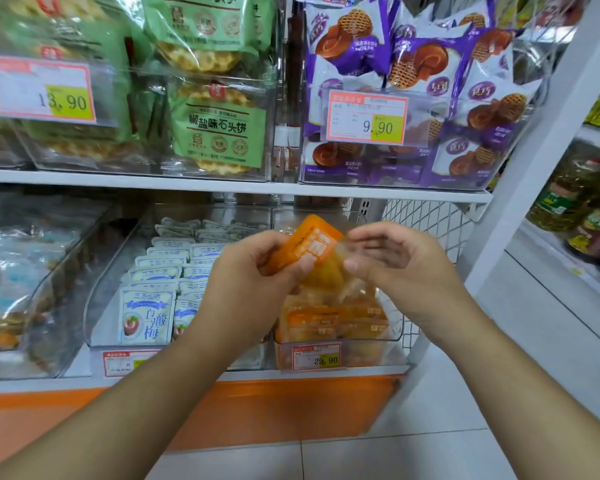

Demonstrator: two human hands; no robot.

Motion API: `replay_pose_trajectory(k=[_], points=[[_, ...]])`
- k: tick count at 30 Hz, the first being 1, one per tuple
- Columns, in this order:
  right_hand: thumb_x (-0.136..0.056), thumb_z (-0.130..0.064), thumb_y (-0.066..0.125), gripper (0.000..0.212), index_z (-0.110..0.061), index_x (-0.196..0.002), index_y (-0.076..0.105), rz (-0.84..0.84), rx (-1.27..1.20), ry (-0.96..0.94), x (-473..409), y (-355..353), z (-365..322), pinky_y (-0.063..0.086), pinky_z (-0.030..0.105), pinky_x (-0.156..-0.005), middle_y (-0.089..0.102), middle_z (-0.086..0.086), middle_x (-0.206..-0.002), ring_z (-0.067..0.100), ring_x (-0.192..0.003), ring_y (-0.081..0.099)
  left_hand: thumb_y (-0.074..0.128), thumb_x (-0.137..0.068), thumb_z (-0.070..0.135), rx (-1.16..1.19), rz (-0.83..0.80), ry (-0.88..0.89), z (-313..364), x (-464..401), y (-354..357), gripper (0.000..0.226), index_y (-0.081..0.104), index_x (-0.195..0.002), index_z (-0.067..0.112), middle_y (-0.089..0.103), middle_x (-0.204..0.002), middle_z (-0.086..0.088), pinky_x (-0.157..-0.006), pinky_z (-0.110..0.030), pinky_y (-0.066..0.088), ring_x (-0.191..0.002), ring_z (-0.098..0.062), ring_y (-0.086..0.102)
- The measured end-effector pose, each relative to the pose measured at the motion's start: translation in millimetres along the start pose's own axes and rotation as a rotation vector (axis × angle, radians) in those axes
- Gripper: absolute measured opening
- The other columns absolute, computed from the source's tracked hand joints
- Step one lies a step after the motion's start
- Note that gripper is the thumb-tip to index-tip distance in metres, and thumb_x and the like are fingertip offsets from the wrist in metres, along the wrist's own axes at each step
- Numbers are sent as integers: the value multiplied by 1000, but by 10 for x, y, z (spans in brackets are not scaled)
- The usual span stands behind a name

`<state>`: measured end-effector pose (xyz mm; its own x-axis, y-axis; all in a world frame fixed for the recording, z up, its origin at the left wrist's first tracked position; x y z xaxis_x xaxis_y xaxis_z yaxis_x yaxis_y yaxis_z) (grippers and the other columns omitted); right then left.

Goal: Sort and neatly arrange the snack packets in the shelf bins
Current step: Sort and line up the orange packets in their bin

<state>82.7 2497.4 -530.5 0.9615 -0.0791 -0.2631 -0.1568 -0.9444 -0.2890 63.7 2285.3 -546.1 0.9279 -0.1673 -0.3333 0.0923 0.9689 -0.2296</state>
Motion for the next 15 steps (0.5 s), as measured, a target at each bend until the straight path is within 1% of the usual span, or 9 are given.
replay_pose_trajectory(k=[2, 3, 4, 5, 7, 9, 12, 14, 15], points=[[-84, -5, 84, 18, -17, -95, 77, 6, -21, 48, -4, -24, 104, 63, 55, -84, 79, 7, -93, 26, -85, 76, 76, -89, 15, 177, -45, -90, -2, 10, 41, 11, 75, -100, 19, 79, -91, 2, -78, -36, 63, -86, -18, 77], [-85, -3, 83, 16, -15, -91, 75, 23, -53, 57, -4, -35, 141, 62, 60, -80, 79, 11, -89, 32, -79, 75, 76, -90, 16, 175, -82, -103, -16, 12, 64, 12, 74, -102, 19, 79, -94, 3, -82, -38, 63, -89, -17, 76], [-85, -1, 82, 16, -14, -92, 74, 55, -84, 65, -9, -54, 147, 62, 59, -75, 79, 13, -86, 36, -76, 75, 76, -90, 19, 132, -120, -100, -47, 12, 78, 14, 74, -104, 22, 79, -97, 6, -85, -38, 62, -93, -13, 75], [-85, 0, 81, 18, -12, -95, 72, 96, -110, 72, -19, -85, 148, 64, 51, -69, 79, 11, -85, 35, -76, 76, 75, -91, 23, 44, -153, -82, -101, 6, 87, 15, 73, -105, 29, 78, -99, 11, -87, -36, 60, -95, -7, 74], [-86, 0, 80, 22, -10, -102, 68, 188, -100, 65, -49, -172, 144, 59, 33, -60, 79, 3, -79, 20, -72, 77, 70, -93, 39, -292, -191, -29, -210, -10, 67, 20, 65, -113, 41, 72, -108, 23, -87, -31, 58, -100, 2, 68], [-87, -5, 82, 20, -16, -97, 68, 232, 67, 23, -95, -282, 186, 55, 27, -65, 77, 0, -75, 10, -70, 73, 61, -94, 51, -616, -237, 27, -340, -5, 45, 34, 57, -127, 43, 67, -118, 21, -90, -35, 55, -102, -1, 63], [-87, -15, 84, 18, -26, -85, 70, 144, 366, -32, -114, -360, 256, 47, 26, -67, 74, -9, -74, 4, -68, 65, 54, -96, 48, -779, -369, 251, -479, 39, 83, 37, 59, -132, 39, 64, -122, 19, -106, -33, 38, -113, -5, 53], [-86, -23, 84, 17, -32, -83, 70, 42, 602, -71, -85, -322, 295, 44, 25, -65, 72, -17, -74, 0, -69, 63, 48, -93, 51, -852, -438, 341, -564, 57, 110, 39, 64, -127, 40, 64, -123, 22, -104, -29, 28, -119, -4, 50], [-87, -27, 83, 15, -34, -85, 70, -15, 706, -73, -67, -283, 316, 47, 26, -65, 72, -19, -75, -2, -72, 64, 51, -91, 50, -854, -438, 343, -598, 49, 112, 38, 67, -124, 39, 65, -122, 22, -103, -29, 25, -120, -5, 51]])
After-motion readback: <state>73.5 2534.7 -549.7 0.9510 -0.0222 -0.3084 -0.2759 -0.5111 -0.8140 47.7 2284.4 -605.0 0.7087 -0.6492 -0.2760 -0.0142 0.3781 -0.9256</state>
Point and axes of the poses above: each hand's wrist, its own x-axis away from the middle knuckle, its own y-axis out of the palm, z = x × y, the point moved 3 cm from there along -x, towards the middle knuckle
